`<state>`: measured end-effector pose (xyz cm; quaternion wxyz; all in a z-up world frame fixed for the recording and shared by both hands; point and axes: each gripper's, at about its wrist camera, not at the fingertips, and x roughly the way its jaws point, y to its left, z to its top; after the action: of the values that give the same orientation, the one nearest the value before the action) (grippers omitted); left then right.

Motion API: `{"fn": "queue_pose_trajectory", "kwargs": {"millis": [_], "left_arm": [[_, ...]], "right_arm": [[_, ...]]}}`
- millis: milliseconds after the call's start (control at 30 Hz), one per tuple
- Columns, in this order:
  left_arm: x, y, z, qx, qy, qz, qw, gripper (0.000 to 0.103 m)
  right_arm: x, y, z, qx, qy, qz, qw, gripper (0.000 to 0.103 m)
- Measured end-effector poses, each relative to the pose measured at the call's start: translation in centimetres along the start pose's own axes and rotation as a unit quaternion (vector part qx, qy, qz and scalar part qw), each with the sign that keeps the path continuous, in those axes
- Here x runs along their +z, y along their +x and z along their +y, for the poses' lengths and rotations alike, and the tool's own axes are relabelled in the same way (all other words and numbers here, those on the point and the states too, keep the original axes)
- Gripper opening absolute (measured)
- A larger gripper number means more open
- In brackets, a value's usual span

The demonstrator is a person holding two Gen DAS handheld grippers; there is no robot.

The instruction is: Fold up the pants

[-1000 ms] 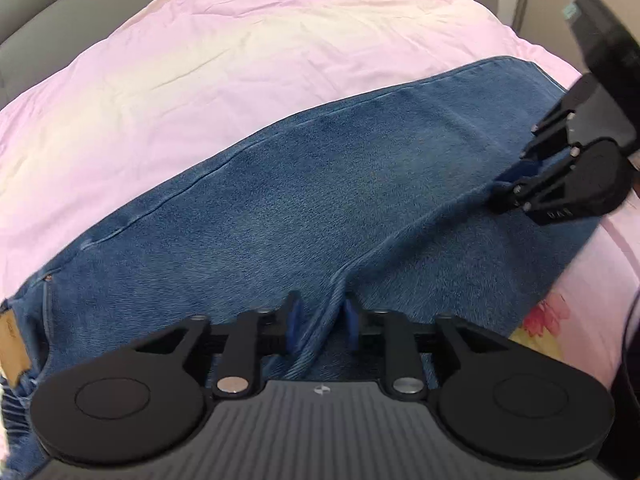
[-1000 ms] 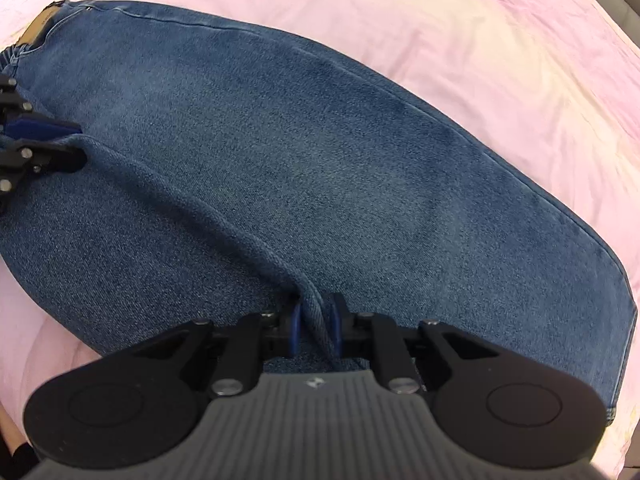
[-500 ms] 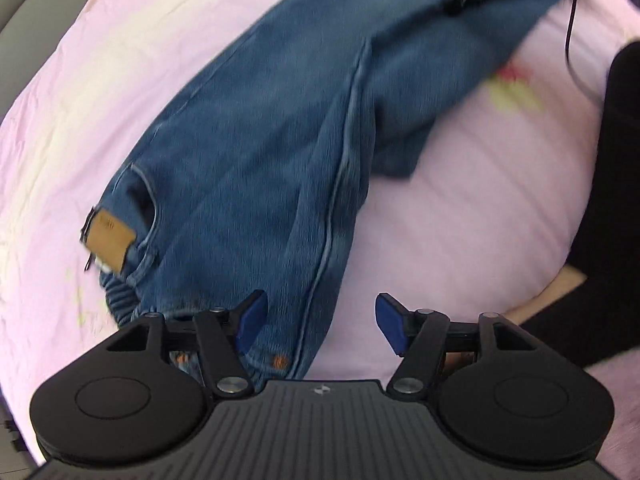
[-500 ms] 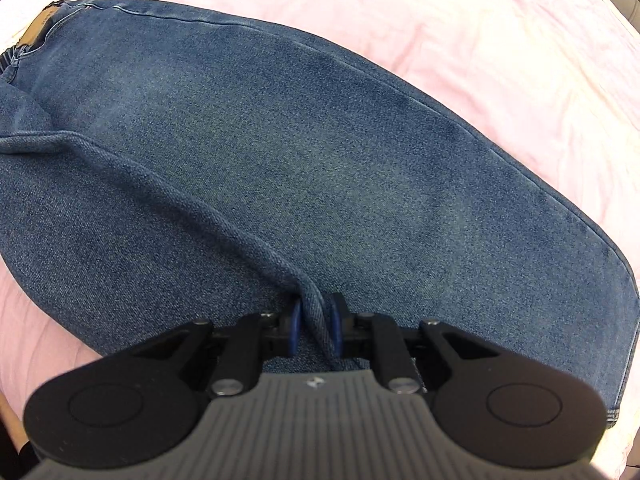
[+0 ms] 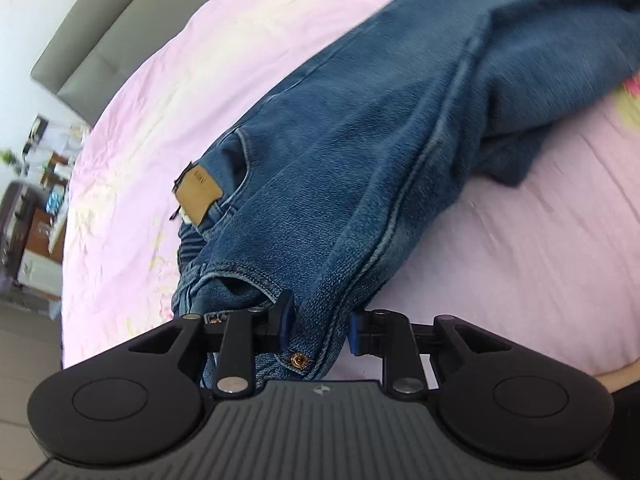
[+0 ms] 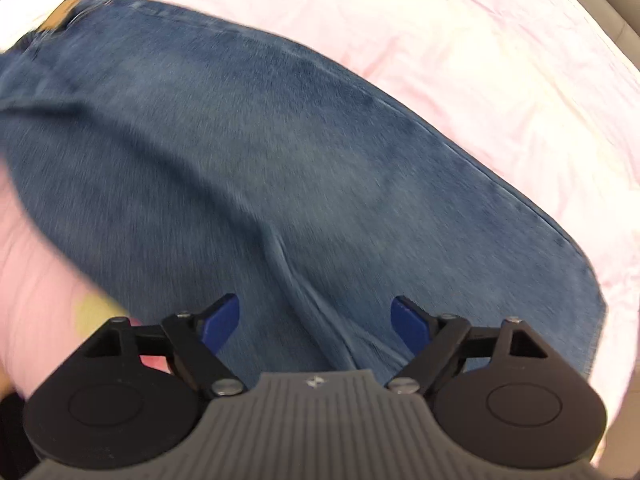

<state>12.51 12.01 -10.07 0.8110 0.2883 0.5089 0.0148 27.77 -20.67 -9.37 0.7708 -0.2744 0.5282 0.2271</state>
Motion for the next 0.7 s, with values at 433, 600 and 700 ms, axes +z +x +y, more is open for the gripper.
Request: {"fn": "queue_pose_trajectory", "kwargs": {"millis": [433, 600, 700], "left_arm": [[0.3, 1.2, 0.6, -0.014, -0.031, 0.025, 0.9991, 0.029], [0.8, 1.9, -0.8, 0.019, -0.017, 0.049, 0.9985, 0.028], [0.8, 2.0, -1.0, 0.021, -0.004, 0.053, 0.9984, 0.027]], "right_arm": [[-12.3, -1.2, -8.4, -0.114, -0.070, 0.085, 0.987, 0.073], [-13.4, -1.1, -10.6, -0.106, -0.065, 0.075, 0.989, 0.067], [-13.7, -0.9, -10.6, -0.098, -0.095, 0.071, 0.988, 0.065]]}}
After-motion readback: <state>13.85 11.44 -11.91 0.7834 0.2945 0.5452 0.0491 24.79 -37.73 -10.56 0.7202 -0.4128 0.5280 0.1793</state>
